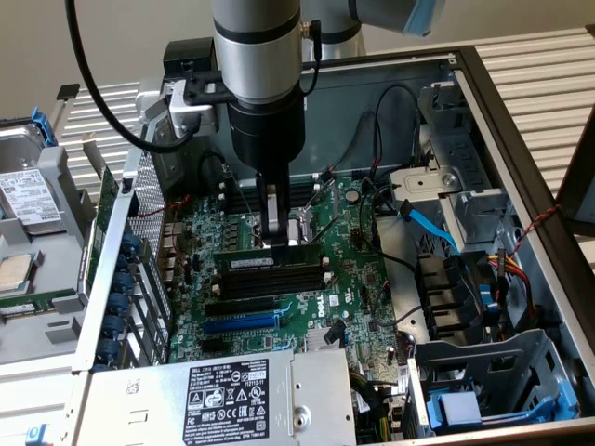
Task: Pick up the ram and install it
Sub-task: 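Insert the ram into the slot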
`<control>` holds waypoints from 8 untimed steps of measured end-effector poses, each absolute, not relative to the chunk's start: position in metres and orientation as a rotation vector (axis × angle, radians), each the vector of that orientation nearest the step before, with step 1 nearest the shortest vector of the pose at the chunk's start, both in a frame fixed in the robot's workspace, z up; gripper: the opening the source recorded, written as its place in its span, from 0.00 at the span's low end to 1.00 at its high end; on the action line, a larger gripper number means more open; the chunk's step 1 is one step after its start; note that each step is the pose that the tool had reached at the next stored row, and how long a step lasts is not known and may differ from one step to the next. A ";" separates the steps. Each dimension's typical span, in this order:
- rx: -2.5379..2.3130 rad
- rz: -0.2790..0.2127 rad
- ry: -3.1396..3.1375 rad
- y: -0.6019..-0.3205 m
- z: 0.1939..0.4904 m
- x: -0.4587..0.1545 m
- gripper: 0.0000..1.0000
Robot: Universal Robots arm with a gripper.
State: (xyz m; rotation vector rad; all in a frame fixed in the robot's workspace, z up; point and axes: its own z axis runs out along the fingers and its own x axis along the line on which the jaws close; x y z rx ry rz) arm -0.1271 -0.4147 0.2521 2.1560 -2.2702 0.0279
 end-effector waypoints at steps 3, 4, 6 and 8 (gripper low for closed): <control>2.160 0.036 -2.274 -0.415 0.252 -0.127 0.13; 2.161 0.039 -2.275 -0.415 0.252 -0.127 0.13; 2.163 0.044 -2.278 -0.415 0.252 -0.127 0.13; 2.163 0.044 -2.278 -0.415 0.251 -0.127 0.13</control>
